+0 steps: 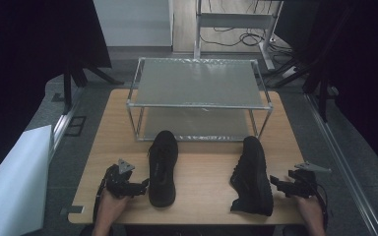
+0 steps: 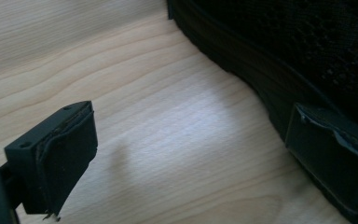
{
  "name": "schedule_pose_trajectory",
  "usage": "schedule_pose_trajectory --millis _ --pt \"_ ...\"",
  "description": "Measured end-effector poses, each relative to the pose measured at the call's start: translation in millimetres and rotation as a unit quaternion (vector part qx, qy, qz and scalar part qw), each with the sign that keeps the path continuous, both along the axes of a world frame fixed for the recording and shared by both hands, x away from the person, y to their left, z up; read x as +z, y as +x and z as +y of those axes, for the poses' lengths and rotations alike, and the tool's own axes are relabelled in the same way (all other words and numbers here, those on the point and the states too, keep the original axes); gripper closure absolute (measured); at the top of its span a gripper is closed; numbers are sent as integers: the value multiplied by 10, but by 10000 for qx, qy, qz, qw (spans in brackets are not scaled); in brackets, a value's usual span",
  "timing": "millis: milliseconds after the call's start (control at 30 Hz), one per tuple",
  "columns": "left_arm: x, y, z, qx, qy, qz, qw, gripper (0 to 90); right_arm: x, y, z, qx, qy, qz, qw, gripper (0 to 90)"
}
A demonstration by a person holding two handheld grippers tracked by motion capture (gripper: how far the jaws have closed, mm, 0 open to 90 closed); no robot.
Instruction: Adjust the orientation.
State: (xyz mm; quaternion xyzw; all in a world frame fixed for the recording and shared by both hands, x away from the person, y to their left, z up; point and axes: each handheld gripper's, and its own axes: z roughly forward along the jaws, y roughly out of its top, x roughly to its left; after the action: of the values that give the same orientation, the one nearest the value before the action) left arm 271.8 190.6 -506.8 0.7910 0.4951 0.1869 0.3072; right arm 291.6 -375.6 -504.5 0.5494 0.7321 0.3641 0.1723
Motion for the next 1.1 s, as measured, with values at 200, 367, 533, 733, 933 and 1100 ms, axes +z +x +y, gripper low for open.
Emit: schedule_pose_trajectory --millis 200,367,533,733,933,1100 --pt "-15 -9 -131 -180 -94 25 9998 3 -5 3 4 27 -4 29 10000 132" --pt "17 -10 -149 -174 -100 -112 9997 0 -3 1 -2 25 11 26 10000 132" --pt "62 -26 -26 140 -288 -302 9990 0 8 -4 -17 -8 61 -18 10000 132" --pt "14 -21 104 384 -170 -176 9990 0 80 -25 -28 -14 34 -105 9999 126" --pt "-14 -4 153 477 -162 -119 9987 0 257 -80 -80 -29 -6 -252 9997 88" --pt "-39 9 151 463 -141 -32 9988 0 457 -130 -44 86 -12 -300 9995 3"
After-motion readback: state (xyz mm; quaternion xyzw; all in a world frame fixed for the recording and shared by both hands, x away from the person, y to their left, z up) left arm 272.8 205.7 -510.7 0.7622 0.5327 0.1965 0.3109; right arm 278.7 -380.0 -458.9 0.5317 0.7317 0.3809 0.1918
